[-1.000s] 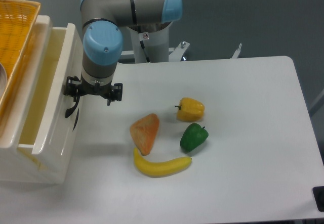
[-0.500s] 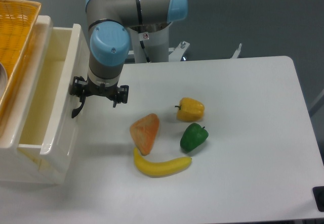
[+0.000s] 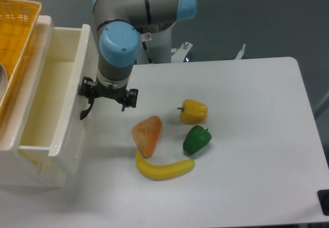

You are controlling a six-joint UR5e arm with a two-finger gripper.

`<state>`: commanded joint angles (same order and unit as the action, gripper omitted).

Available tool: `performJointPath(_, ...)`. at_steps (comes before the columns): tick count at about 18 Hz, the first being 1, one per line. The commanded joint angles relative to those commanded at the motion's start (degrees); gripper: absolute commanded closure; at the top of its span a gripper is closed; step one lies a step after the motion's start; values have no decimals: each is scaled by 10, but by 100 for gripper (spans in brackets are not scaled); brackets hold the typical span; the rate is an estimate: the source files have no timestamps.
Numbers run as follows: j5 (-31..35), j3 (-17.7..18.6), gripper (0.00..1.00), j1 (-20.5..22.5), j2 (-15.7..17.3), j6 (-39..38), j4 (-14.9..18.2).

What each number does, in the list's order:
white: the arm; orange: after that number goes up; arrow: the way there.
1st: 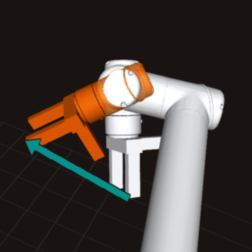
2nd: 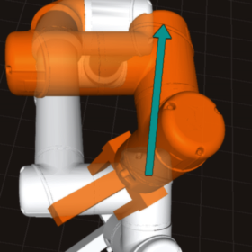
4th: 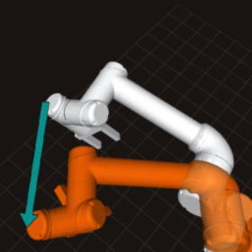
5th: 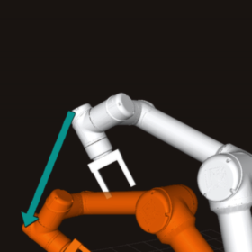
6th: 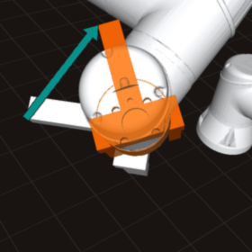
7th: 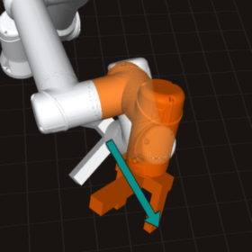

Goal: Slide open the top white drawer
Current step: 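Pull the handle away from the cabinet, sliding the drawer out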

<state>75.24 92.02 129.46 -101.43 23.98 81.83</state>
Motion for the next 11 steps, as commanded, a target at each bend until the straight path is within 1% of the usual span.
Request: performJointPath(11, 1, -1, 0, 38, -1, 9, 4)
